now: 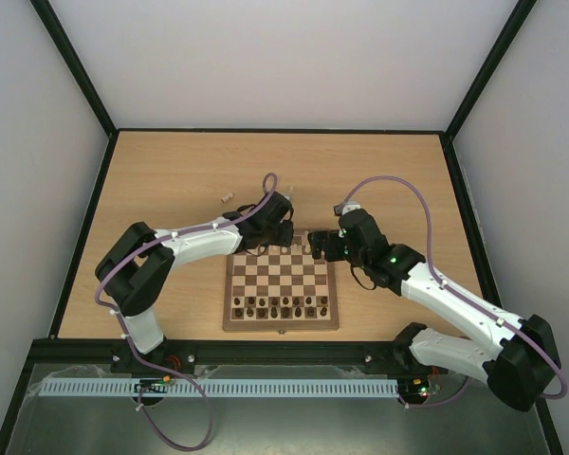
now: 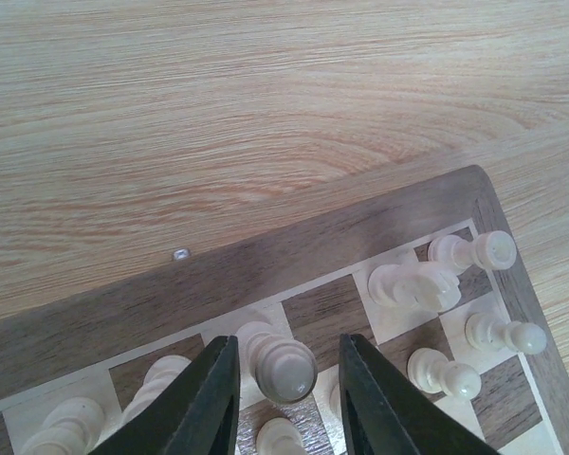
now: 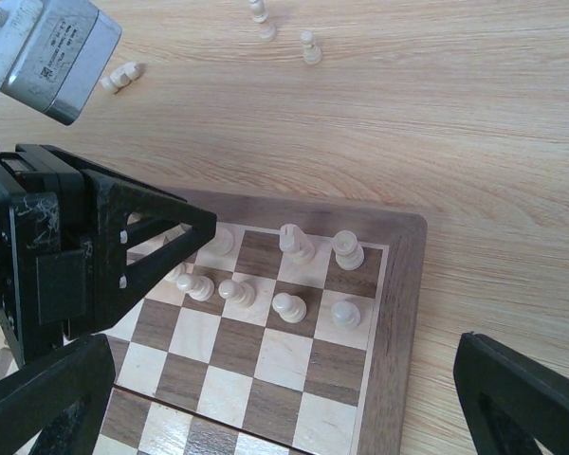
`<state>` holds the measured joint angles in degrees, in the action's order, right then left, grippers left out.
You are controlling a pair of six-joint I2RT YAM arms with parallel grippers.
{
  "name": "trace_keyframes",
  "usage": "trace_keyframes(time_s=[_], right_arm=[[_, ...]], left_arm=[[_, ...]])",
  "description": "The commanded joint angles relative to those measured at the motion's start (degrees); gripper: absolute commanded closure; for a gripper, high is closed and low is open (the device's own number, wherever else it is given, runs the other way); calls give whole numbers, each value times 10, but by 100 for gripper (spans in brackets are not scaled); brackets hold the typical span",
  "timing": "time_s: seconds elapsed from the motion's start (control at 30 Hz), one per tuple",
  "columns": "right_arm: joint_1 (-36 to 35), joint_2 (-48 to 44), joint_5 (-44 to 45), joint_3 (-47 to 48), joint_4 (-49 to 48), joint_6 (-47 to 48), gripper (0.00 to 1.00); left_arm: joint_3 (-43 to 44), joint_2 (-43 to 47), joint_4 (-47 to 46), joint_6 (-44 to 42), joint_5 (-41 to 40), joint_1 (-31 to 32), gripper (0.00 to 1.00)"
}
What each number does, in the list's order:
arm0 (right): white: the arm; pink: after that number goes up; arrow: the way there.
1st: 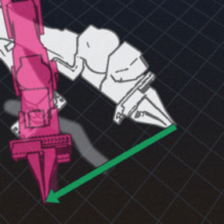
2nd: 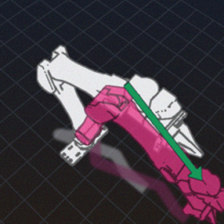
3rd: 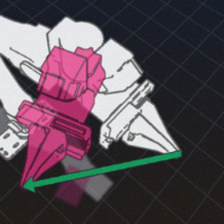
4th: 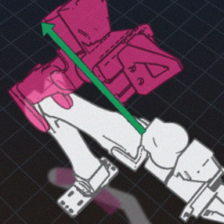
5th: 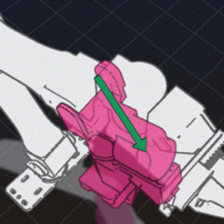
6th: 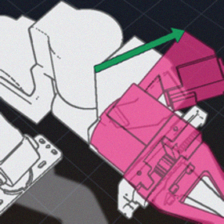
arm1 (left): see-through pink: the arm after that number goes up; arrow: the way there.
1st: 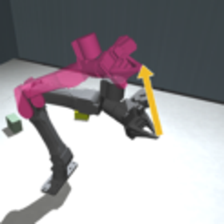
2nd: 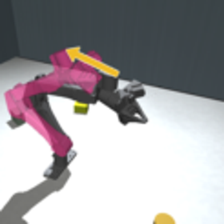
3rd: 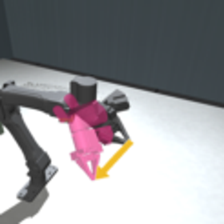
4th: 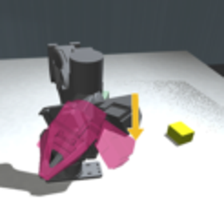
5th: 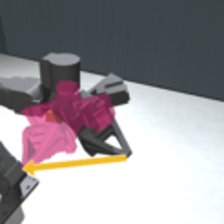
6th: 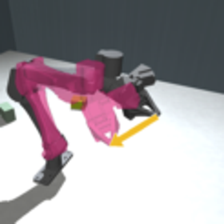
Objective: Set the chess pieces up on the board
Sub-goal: Place the chess piece on the chessboard, then pick up the chess piece at the center of the board.
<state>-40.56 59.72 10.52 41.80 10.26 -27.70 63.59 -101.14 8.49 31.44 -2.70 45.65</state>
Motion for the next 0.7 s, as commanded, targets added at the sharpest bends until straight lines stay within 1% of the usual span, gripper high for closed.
trace_keyframes(time_s=[0.0,0.07,0.27,0.4,0.5,0.67], right_arm=[[1,5,-3,-4,4,-2,1],[1,5,-3,-4,4,-2,1],[1,7,-4,-4,3,-2,1],[1,7,-3,-4,3,-2,1],[1,6,-2,-4,3,-2,1],[1,7,-3,-4,3,-2,1]], left_arm=[[14,-8,12,0,-9,4,65],[17,-7,12,-1,-10,4,61],[43,-4,22,-7,-24,4,55],[89,-10,37,-16,-31,4,53],[124,-19,50,-23,-46,3,48],[177,-44,75,-31,-74,-28,41]])
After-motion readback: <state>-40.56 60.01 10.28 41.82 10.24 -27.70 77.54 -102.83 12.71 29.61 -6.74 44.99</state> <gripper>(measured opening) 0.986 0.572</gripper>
